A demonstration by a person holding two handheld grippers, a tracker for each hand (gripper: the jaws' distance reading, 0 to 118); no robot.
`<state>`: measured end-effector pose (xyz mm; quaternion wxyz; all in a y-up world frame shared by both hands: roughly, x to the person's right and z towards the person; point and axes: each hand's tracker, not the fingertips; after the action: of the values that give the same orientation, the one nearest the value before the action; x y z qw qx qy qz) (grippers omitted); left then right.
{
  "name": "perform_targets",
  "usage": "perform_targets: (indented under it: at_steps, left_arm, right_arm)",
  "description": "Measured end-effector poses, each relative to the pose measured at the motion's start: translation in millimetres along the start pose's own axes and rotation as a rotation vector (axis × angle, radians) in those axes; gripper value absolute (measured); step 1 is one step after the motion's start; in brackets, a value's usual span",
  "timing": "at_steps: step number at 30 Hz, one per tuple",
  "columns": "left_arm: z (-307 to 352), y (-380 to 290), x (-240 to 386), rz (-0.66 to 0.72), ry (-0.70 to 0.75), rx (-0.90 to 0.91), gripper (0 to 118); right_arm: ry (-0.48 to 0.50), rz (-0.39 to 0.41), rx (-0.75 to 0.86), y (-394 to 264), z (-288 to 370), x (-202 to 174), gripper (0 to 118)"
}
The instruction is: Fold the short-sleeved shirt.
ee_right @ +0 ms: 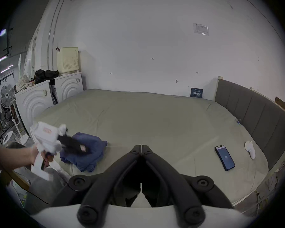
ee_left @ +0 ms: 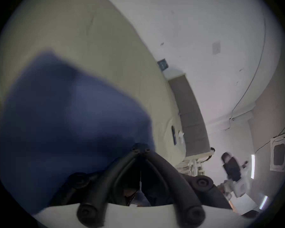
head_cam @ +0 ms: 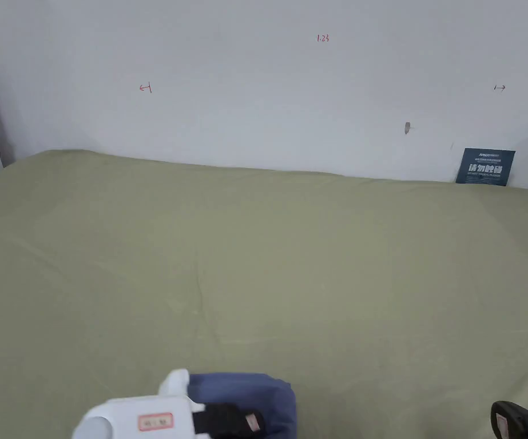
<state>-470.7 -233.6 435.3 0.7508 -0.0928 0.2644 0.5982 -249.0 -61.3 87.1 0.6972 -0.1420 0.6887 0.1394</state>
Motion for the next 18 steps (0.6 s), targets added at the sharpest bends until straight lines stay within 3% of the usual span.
perform_targets:
  at_steps: [2,6,10,12,15,18]
  left_arm:
    - [-22.6,-20.2,1.2,0.009,0.051,-0.074,1]
    - [-55.4,-47.9,5.6,0.004,-0.006,-0.154,1]
    - [-27.8,-40.9,31.9,-0.04,-0.012,-0.153,1]
    - [15.9,-16.3,47.2,-0.059,-0.021,-0.066,1]
    - [98.1,25.1,54.7,-0.125,0.009,0.118,1]
    - [167.5,49.0,32.5,-0.209,0.207,0.303,1]
  right_arm:
    - [-0.003,-0.005,0.008,0.0,1.3,0.1,0]
    - [0.006,-0.029,0.019,-0.7,-1.4,-0.4,0]
    - [0.068,-0.019,0.001,1.8,-16.6,-5.9,0]
    - [0.164,-0.048,-0.001,5.2,-30.8,-9.0,0]
    - [0.406,-0.151,-0.056,7.2,-73.6,-16.8,0]
    - [0.677,-0.272,-0.144,-5.9,-137.3,-39.6,0]
